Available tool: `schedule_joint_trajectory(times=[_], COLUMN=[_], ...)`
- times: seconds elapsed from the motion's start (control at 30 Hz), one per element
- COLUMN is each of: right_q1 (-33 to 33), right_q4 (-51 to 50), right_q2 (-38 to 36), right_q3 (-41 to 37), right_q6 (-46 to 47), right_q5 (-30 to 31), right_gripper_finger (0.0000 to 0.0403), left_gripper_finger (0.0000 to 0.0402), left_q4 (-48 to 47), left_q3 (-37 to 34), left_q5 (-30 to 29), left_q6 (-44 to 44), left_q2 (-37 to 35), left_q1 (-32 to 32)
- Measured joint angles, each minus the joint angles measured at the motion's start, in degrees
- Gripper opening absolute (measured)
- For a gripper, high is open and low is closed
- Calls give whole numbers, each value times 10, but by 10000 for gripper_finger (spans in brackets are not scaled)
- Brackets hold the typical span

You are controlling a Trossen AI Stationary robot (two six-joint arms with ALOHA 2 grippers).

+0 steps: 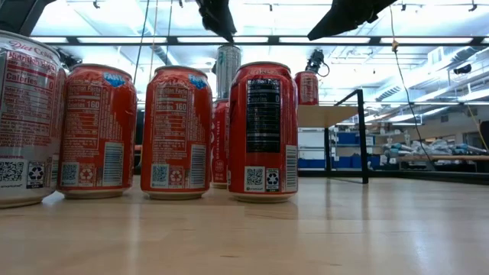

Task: Place canned beverage on shelf
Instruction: Put the black soda can on the shelf aligned with the other black soda can

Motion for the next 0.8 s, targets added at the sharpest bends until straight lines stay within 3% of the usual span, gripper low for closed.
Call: schedule_joint_trajectory(times=[0.2,0.6,0.8], right_q1=[0,14,23], right_q4=[0,0,5], right_q2=[0,0,0], right_q3=[0,0,0], right_q6=[0,0,0], right_q5=[0,-2,-1], right_gripper_finger=[347,347,347], left_gripper_finger=[350,350,350], left_q4=[-2,-150,-123], left_q3=[0,-1,-65], left_q5=[-41,-126,-146], left_q6=[-8,-128,-158], left_q2=[-22,-54,-65], left_q1=[-33,-90,-104])
